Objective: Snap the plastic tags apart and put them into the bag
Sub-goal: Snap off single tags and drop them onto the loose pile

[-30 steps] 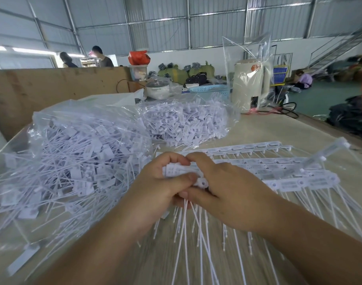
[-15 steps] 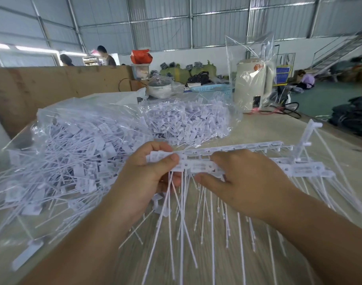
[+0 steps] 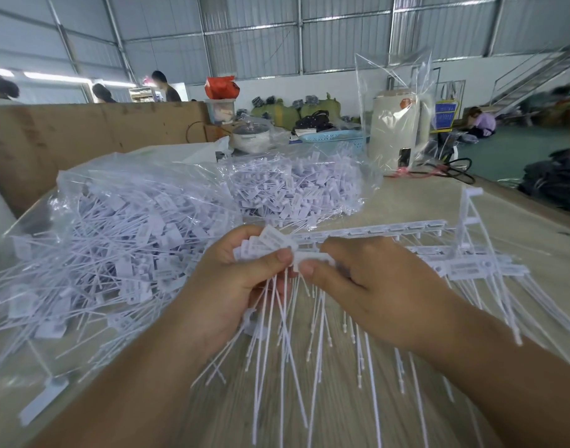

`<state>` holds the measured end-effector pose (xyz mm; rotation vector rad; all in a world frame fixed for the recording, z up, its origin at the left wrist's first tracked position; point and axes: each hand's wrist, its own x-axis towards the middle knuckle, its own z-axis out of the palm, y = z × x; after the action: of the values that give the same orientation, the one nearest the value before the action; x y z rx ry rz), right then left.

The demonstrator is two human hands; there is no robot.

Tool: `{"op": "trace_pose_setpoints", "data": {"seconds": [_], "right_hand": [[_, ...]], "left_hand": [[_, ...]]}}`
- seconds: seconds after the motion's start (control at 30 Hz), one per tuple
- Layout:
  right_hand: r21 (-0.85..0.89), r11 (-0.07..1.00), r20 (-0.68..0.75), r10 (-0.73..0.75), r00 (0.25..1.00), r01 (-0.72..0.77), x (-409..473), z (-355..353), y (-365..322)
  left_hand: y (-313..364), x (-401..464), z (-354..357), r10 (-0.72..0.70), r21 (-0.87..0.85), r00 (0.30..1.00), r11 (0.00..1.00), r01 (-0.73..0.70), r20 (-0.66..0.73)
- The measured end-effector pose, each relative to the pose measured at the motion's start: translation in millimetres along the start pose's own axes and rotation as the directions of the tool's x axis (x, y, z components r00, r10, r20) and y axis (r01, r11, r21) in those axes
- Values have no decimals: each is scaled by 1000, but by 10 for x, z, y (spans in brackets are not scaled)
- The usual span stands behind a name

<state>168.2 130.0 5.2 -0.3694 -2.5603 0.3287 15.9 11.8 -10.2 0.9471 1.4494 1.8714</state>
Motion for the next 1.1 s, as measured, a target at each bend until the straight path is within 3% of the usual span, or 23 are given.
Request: {"op": "trace_pose_setpoints", "data": {"seconds": [0.23, 0.4, 0.53, 0.73, 0.9, 1.0, 1.1], "right_hand": [[-144, 971, -103, 176, 979, -190, -24, -27, 25], [-249, 922, -90, 282, 955, -295, 13, 51, 159], [-330, 863, -189, 336, 923, -382, 23, 68, 167], [-348, 831, -122, 419, 900, -434, 23, -29, 135], [-254, 842, 42, 501, 864, -476, 7, -128, 129], [-235, 857, 37, 479, 877, -458, 30, -114, 117], [-184, 916, -109, 343, 933, -358, 36, -88, 73]], "left_hand": [[168, 33, -172, 108, 110, 993, 989, -102, -46], [273, 49, -330, 170, 118, 978, 981, -155, -122], [307, 73, -413, 196, 109, 958, 978, -176, -211], [327, 136, -562, 190, 97, 930, 981, -168, -316], [439, 145, -786, 231, -11, 864, 965, -263, -447], [415, 136, -746, 161, -59, 904, 978, -201, -396], [383, 114, -546, 72, -97, 954, 990, -104, -290]]}}
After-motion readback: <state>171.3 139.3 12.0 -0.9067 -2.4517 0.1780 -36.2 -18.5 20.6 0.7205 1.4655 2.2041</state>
